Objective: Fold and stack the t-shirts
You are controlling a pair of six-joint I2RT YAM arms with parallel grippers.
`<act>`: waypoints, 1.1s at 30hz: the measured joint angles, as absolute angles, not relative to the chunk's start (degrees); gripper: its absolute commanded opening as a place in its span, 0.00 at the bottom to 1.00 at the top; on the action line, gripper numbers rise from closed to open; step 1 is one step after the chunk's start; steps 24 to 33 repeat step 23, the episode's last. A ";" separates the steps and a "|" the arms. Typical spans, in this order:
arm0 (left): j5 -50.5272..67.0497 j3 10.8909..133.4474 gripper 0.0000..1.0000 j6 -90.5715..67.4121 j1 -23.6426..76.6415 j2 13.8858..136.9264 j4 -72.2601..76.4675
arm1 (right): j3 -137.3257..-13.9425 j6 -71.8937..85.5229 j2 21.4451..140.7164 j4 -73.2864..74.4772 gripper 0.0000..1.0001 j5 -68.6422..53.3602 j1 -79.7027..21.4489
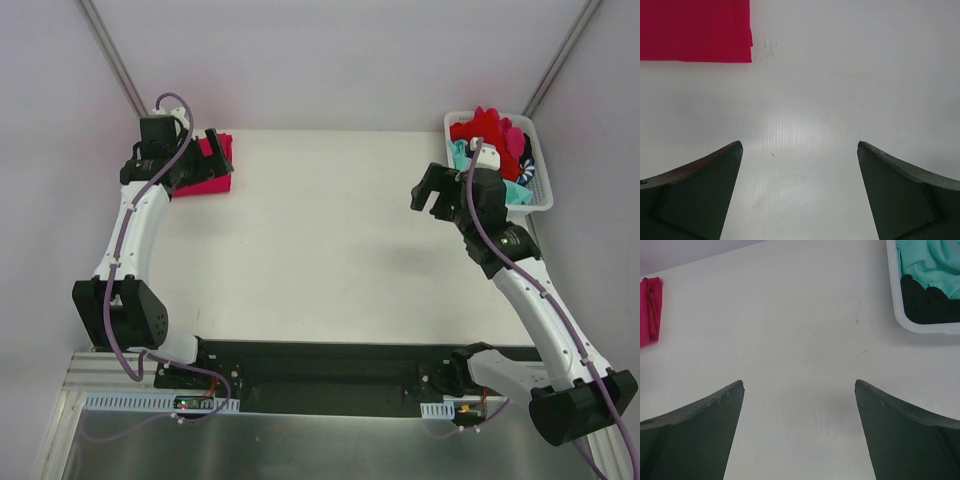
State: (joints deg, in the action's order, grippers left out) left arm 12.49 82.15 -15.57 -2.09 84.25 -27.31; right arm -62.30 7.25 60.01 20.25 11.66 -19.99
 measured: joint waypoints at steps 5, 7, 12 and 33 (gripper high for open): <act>16.10 86.08 0.99 -15.62 -2.76 84.27 -33.28 | -62.76 4.58 59.46 19.97 0.96 11.79 -20.01; 17.72 87.48 0.99 -15.66 -3.49 84.16 -33.69 | -63.20 3.44 59.42 19.88 0.96 11.81 -20.03; 19.75 88.27 0.99 -15.81 -4.99 83.94 -34.89 | -63.94 1.30 59.18 20.03 0.96 11.77 -20.03; 25.45 88.38 0.99 -16.84 -6.79 83.94 -36.34 | -64.79 1.37 58.43 20.69 0.96 12.27 -20.08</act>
